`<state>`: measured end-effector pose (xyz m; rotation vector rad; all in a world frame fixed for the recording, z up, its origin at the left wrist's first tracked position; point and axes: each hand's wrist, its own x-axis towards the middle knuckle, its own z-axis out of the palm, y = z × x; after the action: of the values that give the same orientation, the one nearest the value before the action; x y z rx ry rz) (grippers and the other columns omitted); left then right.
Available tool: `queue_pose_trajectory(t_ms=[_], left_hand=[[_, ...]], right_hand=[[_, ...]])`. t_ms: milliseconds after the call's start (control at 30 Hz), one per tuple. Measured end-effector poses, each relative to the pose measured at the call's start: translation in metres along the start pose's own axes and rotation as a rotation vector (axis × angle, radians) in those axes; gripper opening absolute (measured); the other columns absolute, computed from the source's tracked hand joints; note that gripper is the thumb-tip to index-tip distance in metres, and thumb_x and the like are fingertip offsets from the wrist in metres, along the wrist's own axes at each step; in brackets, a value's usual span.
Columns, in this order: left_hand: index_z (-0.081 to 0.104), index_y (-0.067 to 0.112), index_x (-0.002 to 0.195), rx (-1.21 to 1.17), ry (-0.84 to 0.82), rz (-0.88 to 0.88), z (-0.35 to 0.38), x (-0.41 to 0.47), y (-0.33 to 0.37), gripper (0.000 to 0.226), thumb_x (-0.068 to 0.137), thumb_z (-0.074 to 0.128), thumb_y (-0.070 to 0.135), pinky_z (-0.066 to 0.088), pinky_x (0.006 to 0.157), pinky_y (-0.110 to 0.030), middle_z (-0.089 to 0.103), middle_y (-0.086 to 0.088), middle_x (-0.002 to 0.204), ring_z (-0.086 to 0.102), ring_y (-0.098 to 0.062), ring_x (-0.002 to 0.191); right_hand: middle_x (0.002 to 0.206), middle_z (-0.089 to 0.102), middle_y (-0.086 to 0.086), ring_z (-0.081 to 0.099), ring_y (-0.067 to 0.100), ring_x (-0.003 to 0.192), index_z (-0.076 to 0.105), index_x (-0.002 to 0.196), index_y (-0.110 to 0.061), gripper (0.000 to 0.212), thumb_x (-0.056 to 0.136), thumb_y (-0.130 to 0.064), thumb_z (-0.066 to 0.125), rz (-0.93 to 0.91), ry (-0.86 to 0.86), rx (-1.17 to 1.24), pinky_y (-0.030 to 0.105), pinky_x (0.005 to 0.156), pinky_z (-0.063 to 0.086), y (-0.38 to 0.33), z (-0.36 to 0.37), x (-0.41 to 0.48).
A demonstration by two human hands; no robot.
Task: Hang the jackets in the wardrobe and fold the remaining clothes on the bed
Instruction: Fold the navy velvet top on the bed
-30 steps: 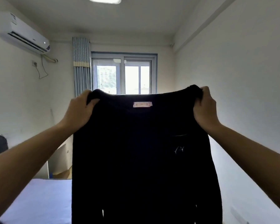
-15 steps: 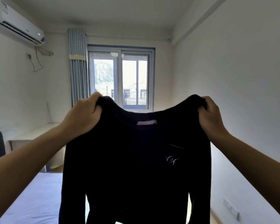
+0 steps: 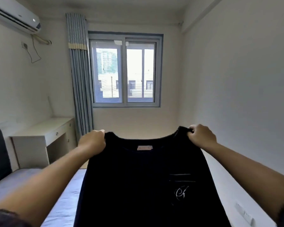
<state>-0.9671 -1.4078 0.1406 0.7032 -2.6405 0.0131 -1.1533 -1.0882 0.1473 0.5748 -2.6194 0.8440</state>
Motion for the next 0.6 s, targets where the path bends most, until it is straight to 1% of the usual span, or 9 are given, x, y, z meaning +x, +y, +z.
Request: queue_pose_trajectory(t_ms=[67, 133, 233, 267, 333, 400, 467, 533, 600], left_hand=[[0.053, 0.008, 0.098, -0.209, -0.120, -0.162, 0.046, 0.026, 0.008, 0.017, 0.088, 0.040, 0.010, 0.050, 0.071, -0.034, 0.065, -0.017, 0.103, 0.065, -0.030, 0.087], [0.050, 0.005, 0.116, -0.436, -0.208, -0.274, 0.096, 0.046, 0.012, 0.029, 0.089, 0.040, 0.006, 0.050, 0.082, -0.033, 0.061, -0.022, 0.116, 0.064, -0.032, 0.099], [0.024, 0.011, 0.147, -0.592, -0.388, -0.321, 0.193, 0.036, 0.008, 0.059, 0.095, 0.048, 0.021, 0.039, 0.100, -0.035, 0.018, -0.024, 0.153, 0.040, -0.036, 0.130], [0.017, 0.014, 0.150, -0.585, -0.448, -0.327, 0.234, 0.017, 0.003, 0.065, 0.095, 0.049, 0.023, 0.040, 0.096, -0.035, 0.003, -0.021, 0.157, 0.038, -0.036, 0.132], [0.015, 0.016, 0.151, -0.535, -0.516, -0.314, 0.320, -0.046, -0.008, 0.067, 0.093, 0.049, 0.019, 0.041, 0.090, -0.034, -0.010, -0.014, 0.159, 0.041, -0.035, 0.131], [0.019, 0.015, 0.150, -0.439, -0.625, -0.292, 0.397, -0.129, -0.021, 0.066, 0.090, 0.048, 0.015, 0.037, 0.100, -0.035, -0.007, -0.013, 0.160, 0.038, -0.034, 0.134], [0.026, 0.011, 0.146, -0.359, -0.820, -0.288, 0.463, -0.215, -0.035, 0.060, 0.090, 0.048, 0.015, 0.032, 0.108, -0.034, 0.007, -0.015, 0.159, 0.034, -0.030, 0.138], [0.037, 0.011, 0.137, -0.332, -0.973, -0.294, 0.515, -0.291, -0.047, 0.048, 0.090, 0.048, 0.017, 0.033, 0.107, -0.032, 0.031, -0.014, 0.148, 0.040, -0.026, 0.133], [0.042, 0.017, 0.130, -0.294, -1.094, -0.292, 0.554, -0.353, -0.052, 0.040, 0.090, 0.048, 0.022, 0.037, 0.103, -0.031, 0.044, -0.007, 0.135, 0.047, -0.021, 0.125]], right_hand=[[0.077, 0.066, 0.005, 0.066, 0.029, 0.084, 0.065, 0.087, -0.016, 0.015, 0.084, -0.019, 0.051, 0.169, -0.067, 0.128, 0.029, 0.068, 0.046, 0.009, 0.052, 0.023], [0.098, 0.071, 0.009, 0.066, 0.027, 0.094, 0.064, 0.107, -0.014, 0.025, 0.086, -0.014, 0.050, 0.254, -0.109, 0.252, 0.028, 0.079, 0.048, 0.018, 0.107, 0.040], [0.141, 0.050, 0.006, 0.050, 0.022, 0.125, 0.037, 0.143, -0.020, 0.057, 0.090, -0.015, 0.056, 0.239, -0.329, 0.365, 0.027, 0.099, 0.038, 0.045, 0.204, 0.024], [0.149, 0.040, 0.007, 0.041, 0.021, 0.134, 0.028, 0.148, -0.020, 0.065, 0.090, -0.015, 0.056, 0.246, -0.431, 0.382, 0.027, 0.106, 0.033, 0.061, 0.241, 0.004], [0.154, 0.032, 0.008, 0.034, 0.022, 0.140, 0.023, 0.151, -0.021, 0.068, 0.091, -0.017, 0.056, 0.292, -0.619, 0.328, 0.026, 0.107, 0.030, 0.104, 0.316, -0.060], [0.151, 0.037, 0.009, 0.041, 0.025, 0.135, 0.025, 0.150, -0.022, 0.066, 0.091, -0.017, 0.055, 0.365, -0.770, 0.238, 0.027, 0.104, 0.034, 0.149, 0.383, -0.147], [0.146, 0.044, 0.010, 0.046, 0.025, 0.130, 0.029, 0.148, -0.022, 0.064, 0.089, -0.017, 0.055, 0.460, -0.889, 0.148, 0.024, 0.100, 0.035, 0.187, 0.433, -0.235], [0.142, 0.049, 0.009, 0.050, 0.024, 0.126, 0.030, 0.147, -0.023, 0.063, 0.090, -0.017, 0.054, 0.539, -0.992, 0.084, 0.024, 0.095, 0.037, 0.220, 0.470, -0.311], [0.138, 0.053, 0.010, 0.052, 0.024, 0.124, 0.030, 0.147, -0.022, 0.061, 0.091, -0.016, 0.053, 0.584, -1.092, 0.026, 0.026, 0.095, 0.039, 0.248, 0.497, -0.371]])
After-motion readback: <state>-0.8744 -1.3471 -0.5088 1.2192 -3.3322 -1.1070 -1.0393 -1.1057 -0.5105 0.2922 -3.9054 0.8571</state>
